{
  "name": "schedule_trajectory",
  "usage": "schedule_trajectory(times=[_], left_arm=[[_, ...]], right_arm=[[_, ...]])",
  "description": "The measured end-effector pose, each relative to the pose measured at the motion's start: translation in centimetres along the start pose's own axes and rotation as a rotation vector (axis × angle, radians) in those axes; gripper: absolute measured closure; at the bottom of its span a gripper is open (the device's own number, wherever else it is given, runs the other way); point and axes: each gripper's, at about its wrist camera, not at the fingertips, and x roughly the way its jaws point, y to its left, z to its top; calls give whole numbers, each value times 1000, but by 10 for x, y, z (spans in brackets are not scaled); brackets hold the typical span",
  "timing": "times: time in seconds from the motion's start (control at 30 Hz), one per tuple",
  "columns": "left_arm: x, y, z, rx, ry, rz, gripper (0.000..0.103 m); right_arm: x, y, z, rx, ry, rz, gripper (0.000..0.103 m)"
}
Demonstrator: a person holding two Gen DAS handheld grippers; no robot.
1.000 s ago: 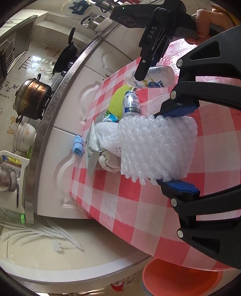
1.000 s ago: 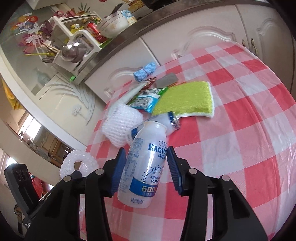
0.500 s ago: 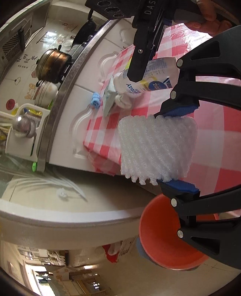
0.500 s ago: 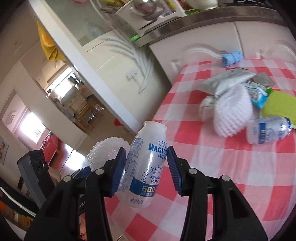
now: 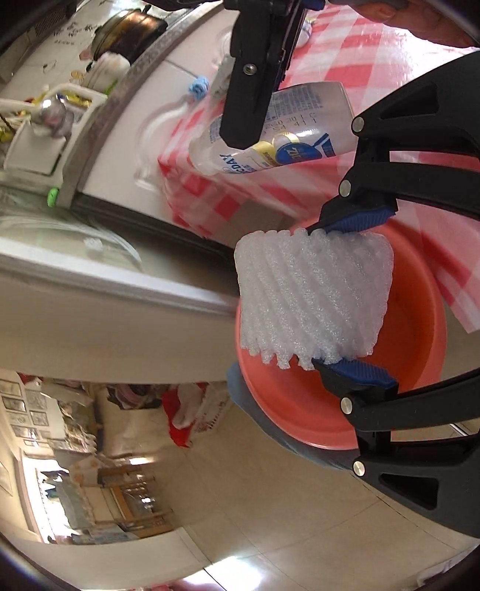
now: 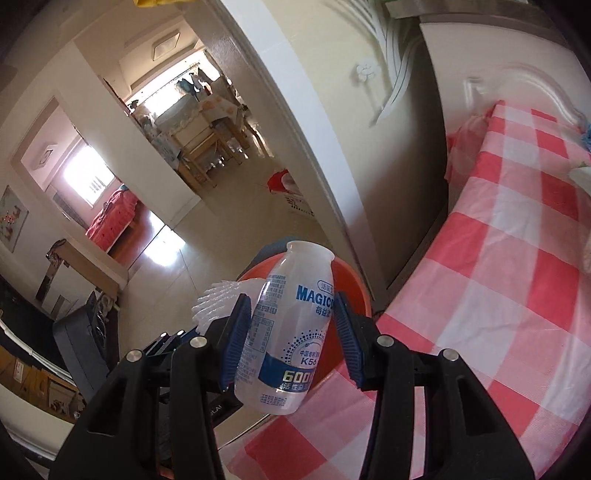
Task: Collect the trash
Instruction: 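Open the left tool dropping the foam net while the right tool drops the bottle, then move both tools back over the table items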
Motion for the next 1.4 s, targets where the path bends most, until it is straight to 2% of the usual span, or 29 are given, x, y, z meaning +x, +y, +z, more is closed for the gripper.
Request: schedule_trajectory(times=[0.17,0.23,0.27,0.33,0.4,0.43,0.47,0.53,0.6,0.67,0.77,0.9,1.07,1.23,1.4], left_arm=[[20,19,-9,-33,53,19,43],[29,24,-11,-43,81,23,37],[33,26,-12,-51,98,16,35],[36,31,-17,-77,125,-10,21],[37,34,-19,-90,146,-37,17],[36,38,-19,-98,154,-57,14],[34,41,-19,-114,156,-79,14],[23,53,-17,-174,127,-141,14],[7,60,-13,-215,69,-163,13],[-13,60,-5,-212,2,-175,12],[-34,51,4,-200,-74,-185,10],[-51,23,16,-151,-116,-208,9],[-50,-31,30,-62,-47,-203,9],[-52,-83,37,6,-21,-287,9],[-52,-150,57,123,-9,-373,9]], right_arm=[[27,7,-1,-30,41,-34,55],[32,5,-2,-16,51,-21,55],[34,4,-3,-14,57,-12,53],[33,4,-5,-17,50,-42,44],[22,2,-9,-12,20,-51,43],[15,0,-10,-6,-2,-52,41],[6,-3,-11,0,-29,-55,32],[-14,-10,-14,1,-89,-61,25],[-38,-19,-19,13,-149,-77,21],[-58,-32,-25,42,-198,-67,16],[-84,-53,-34,94,-256,-42,13],[-119,-79,-49,123,-321,-48,12],[-155,-113,-61,174,-397,-58,11],[-205,-166,-74,290,-534,-73,11],[-245,-212,-85,373,-610,-124,11]])
